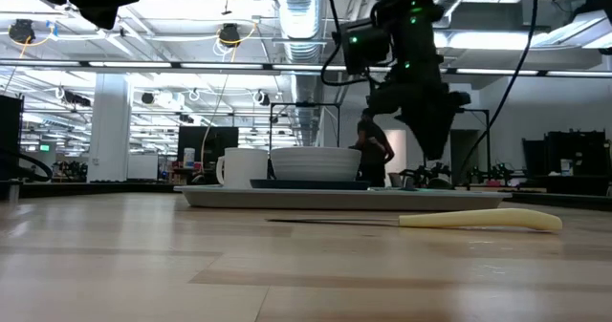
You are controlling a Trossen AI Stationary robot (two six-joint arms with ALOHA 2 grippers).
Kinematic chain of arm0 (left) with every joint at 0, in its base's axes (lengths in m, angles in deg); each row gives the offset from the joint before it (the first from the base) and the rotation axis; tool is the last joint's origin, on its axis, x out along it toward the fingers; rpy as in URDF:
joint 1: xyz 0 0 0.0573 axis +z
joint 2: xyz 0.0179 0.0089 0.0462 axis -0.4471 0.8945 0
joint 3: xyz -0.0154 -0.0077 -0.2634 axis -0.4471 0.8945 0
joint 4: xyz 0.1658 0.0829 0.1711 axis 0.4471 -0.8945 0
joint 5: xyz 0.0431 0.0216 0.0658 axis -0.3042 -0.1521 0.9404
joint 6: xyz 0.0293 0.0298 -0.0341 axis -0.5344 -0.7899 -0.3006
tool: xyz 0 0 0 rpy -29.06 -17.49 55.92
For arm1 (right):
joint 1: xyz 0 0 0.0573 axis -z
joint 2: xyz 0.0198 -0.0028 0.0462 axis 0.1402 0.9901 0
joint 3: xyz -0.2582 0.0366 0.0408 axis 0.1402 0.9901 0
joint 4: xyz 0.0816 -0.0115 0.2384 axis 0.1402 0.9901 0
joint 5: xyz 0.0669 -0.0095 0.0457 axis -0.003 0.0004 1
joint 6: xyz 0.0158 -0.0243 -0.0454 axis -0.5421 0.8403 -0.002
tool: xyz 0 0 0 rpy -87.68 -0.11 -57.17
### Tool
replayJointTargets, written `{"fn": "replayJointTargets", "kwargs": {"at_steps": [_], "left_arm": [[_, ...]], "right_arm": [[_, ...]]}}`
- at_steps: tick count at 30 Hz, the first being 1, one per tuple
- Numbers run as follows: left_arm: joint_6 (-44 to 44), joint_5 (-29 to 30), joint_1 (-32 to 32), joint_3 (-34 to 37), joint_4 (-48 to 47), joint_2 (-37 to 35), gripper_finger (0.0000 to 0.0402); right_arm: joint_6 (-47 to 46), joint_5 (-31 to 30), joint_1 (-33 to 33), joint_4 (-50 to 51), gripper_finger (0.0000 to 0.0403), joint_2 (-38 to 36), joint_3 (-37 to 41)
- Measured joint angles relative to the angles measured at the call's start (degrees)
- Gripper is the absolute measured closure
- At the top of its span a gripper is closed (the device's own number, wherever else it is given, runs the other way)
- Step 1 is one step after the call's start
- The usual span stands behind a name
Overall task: Set up tray
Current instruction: Put the yellow knife on the dark blue napkin to the right of the orange fork
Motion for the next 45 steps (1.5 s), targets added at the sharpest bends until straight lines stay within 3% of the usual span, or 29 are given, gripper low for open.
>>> {"fn": "replayJointTargets", "kwargs": {"at_steps": [9,20,29,37,45], "left_arm": [[0.5,-1.4,0.0,0.0,0.0,0.0,0.0305],[1.4,-1.4,0.0,0.0,0.3,0.0,0.0305],[1.5,-1.5,0.0,0.0,0.5,0.0,0.0305],[1.5,-1.5,0.0,0.0,0.5,0.0,0.0305],[1.5,-1.5,0.0,0.0,0.5,0.0,0.0305]], "right_arm": [[4.3,3.3,-12.7,1.2,0.0339,0.0,-0.1],[2.0,7.6,-25.6,-15.6,0.0339,0.3,-0.1],[-4.2,9.3,-29.0,-20.5,0.0339,0.3,-0.1],[-2.7,10.3,-30.4,-25.6,0.0339,2.7,-0.3],[0.4,11.8,-29.6,-24.0,0.0338,6.4,-1.5]]}}
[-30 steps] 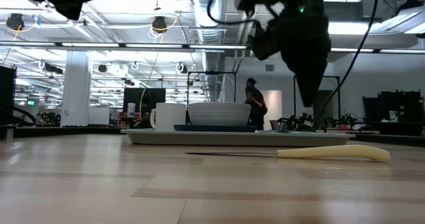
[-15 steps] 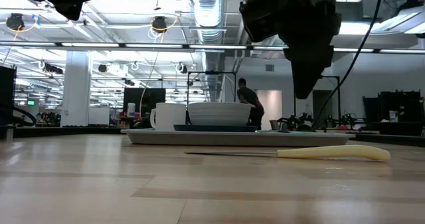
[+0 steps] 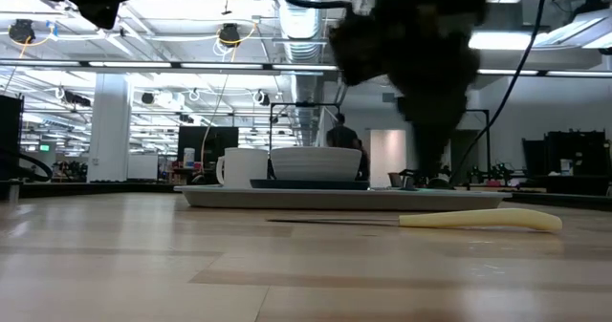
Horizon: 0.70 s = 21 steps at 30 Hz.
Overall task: Set up tray
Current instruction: Put the yellow knife on the dark blue napkin to the right of the orange fork
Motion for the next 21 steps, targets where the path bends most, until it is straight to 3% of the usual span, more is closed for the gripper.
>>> {"fn": "replayJointTargets", "kwargs": {"at_steps": [21], "left_arm": [[0.0,0.0,0.0,0.0,0.1,0.9,0.0305]], "right_arm": [[4.6,2.0,1.8,-0.6,0.0338,0.5,0.0]]}}
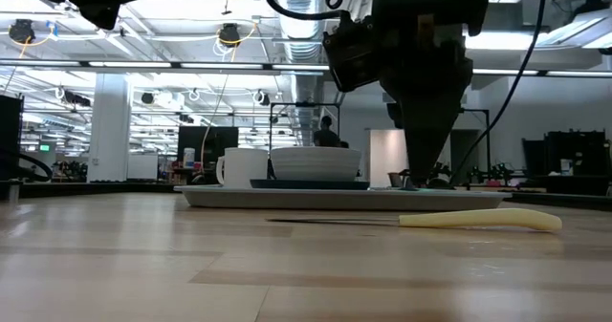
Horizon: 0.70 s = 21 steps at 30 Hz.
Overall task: Set up tray
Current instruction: Put the yellow knife on the dark blue napkin to the right of the orange fork
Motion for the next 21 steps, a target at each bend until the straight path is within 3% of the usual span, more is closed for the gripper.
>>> {"fn": "replayJointTargets", "kwargs": {"at_steps": [12,21], "left_arm": [[0.0,0.0,0.0,0.0,0.0,0.0,0.0305],[0.0,0.0,0.0,0.0,0.0,0.0,0.0305]], "right_arm": [[6.9,-1.8,-0.3,-2.6,0.0339,0.0,0.0],[4.6,-1.7,-0.3,-3.6,0.0323,0.0,0.0]]}}
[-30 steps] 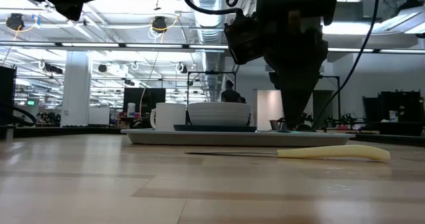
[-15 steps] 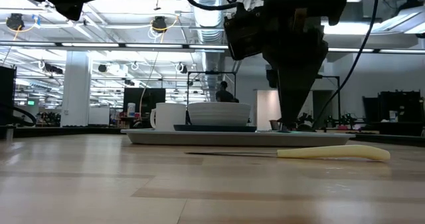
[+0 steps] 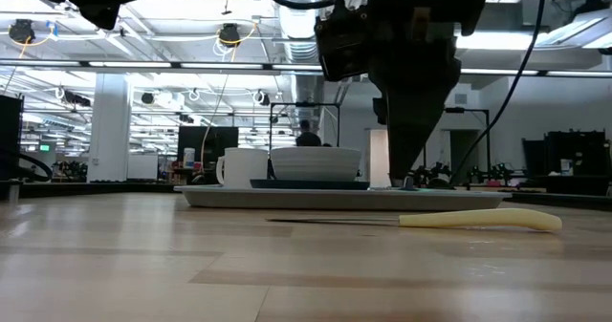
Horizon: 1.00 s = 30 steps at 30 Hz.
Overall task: Set up tray
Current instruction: Put the yellow knife on the dark blue napkin to the right of the orange fork
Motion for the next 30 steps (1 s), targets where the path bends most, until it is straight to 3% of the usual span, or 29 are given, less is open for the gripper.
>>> {"fn": "replayJointTargets", "kwargs": {"at_steps": [12,30], "left_arm": [[0.0,0.0,0.0,0.0,0.0,0.0,0.0305],[0.0,0.0,0.0,0.1,0.0,0.4,0.0305]], "right_arm": [[-0.5,-1.6,0.0,1.5,0.0184,0.0,0.0],[1.1,-1.5,0.0,5.8,0.0209,7.6,-0.3]]}}
